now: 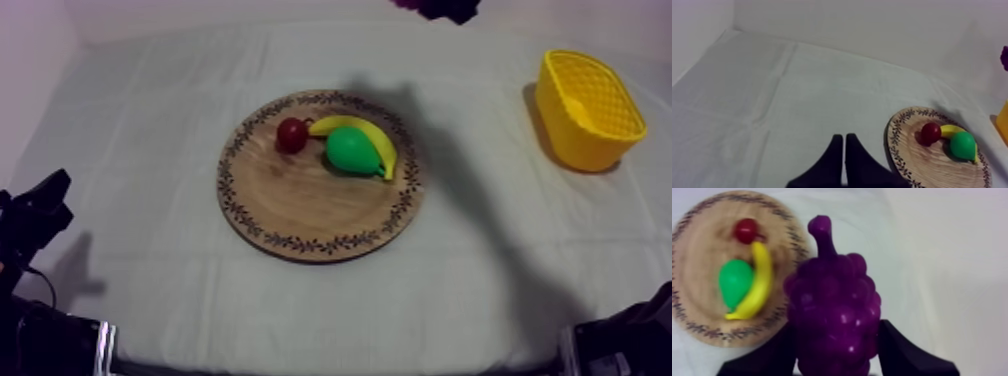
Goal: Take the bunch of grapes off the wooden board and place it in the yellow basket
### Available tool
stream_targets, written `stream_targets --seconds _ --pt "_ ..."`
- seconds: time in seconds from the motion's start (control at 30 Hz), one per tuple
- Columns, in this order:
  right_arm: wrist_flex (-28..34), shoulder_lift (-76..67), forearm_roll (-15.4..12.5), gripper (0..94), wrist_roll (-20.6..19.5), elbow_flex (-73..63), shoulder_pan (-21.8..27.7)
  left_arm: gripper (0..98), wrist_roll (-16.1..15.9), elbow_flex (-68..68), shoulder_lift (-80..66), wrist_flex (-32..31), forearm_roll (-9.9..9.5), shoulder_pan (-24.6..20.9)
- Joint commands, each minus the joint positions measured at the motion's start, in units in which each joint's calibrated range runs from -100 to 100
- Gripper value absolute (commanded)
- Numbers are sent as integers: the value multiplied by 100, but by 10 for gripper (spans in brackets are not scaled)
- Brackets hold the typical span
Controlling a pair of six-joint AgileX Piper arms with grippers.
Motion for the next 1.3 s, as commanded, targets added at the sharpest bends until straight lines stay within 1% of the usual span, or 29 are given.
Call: stream_targets --seconds 0.0,0.3,0.67,0.87,0.97,1.13,1.27 --pt "-126 -46 54 272 -101 -24 306 1 0 -4 0 -3 -4 -1" --pt "-576 -204 245 274 -537 -104 1146 1 0 -4 0 -3 -4 -1" --pt "-1178 -260 711 273 -1333 174 1972 1 0 -4 0 -3 -4 -1" --pt "-1298 -187 976 271 -1787 516 2277 1 0 -4 0 -3 -4 -1" --pt "-1283 -86 1071 270 -1919 695 2380 1 0 -4 0 -3 -4 -1" --pt "-1230 167 1187 268 -2036 953 2483 1 -1 -4 0 -3 -4 -1" --pt "-1180 458 1226 269 -2045 1128 2537 1 -1 -4 0 -3 -4 -1"
